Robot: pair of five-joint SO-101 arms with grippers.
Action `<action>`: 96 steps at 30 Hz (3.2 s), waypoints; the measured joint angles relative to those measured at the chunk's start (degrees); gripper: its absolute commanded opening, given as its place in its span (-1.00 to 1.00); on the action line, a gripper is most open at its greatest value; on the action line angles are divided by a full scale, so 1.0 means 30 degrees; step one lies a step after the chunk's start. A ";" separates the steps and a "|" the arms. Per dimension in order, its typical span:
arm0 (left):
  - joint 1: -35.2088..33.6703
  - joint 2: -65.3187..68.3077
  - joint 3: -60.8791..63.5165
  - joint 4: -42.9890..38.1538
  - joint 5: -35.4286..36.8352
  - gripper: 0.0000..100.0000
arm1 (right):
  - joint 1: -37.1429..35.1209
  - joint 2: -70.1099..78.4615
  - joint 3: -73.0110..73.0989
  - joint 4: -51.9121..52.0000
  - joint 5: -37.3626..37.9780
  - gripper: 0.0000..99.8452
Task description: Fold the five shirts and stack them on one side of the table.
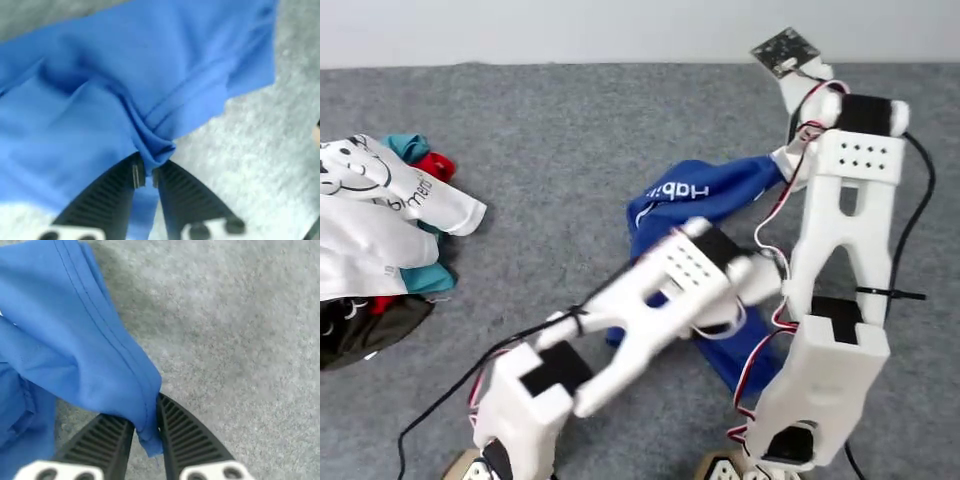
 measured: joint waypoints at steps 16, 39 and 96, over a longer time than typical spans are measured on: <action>-0.3927 -0.3282 0.0059 0.1817 -0.0821 -0.97 | 0.0527 -0.0029 0.0000 0.0000 0.0000 -0.98; -0.2051 -0.3311 0.6125 -0.2842 -0.1465 -0.75 | 0.0381 -0.0029 0.0000 0.0410 0.0000 -0.98; -0.3341 -0.2842 0.5714 -0.3985 -0.0527 -0.97 | 0.0381 -0.0029 0.0000 0.1465 0.0000 -0.98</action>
